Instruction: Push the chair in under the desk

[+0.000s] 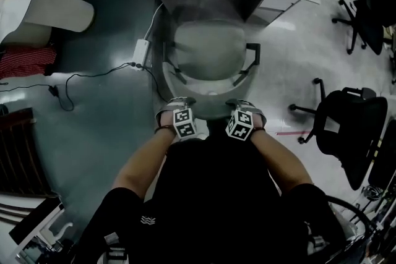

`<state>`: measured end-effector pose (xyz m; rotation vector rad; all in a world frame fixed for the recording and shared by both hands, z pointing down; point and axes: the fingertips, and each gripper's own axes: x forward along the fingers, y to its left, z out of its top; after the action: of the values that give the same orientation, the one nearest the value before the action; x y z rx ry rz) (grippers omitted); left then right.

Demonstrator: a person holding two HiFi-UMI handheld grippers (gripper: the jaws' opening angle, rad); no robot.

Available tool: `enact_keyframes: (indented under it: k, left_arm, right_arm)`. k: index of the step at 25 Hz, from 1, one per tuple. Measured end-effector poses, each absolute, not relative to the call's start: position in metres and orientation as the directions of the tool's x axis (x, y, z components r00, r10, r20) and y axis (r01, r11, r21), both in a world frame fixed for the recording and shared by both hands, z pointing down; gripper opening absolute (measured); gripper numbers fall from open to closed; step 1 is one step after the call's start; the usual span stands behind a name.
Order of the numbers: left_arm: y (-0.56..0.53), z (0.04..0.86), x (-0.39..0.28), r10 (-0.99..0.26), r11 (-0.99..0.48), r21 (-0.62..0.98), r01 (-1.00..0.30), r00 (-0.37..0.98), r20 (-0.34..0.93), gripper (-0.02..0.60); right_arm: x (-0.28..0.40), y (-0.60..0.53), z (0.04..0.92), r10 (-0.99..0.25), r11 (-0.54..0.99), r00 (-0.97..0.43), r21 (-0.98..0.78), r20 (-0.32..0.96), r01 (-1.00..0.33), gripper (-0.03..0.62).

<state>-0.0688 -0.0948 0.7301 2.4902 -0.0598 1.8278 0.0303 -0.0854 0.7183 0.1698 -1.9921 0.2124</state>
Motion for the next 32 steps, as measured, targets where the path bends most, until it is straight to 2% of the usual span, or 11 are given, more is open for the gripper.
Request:
enact_keyframes:
  k: [8,32]
  left_arm:
    - [-0.108,0.725,-0.064,0.020,-0.998,0.037,-0.052,0.295,0.955,0.203]
    - [-0.143,0.720,-0.061,0.076,-0.997,0.080,0.002,0.336,0.939,0.203]
  right_arm:
    - [0.033,-0.098,0.712,0.008,0.981,-0.453,-0.095,0.892,-0.171,0.199]
    - [0.030,-0.135,0.703,0.016,0.982,-0.464,-0.102,0.886,-0.161,0.201]
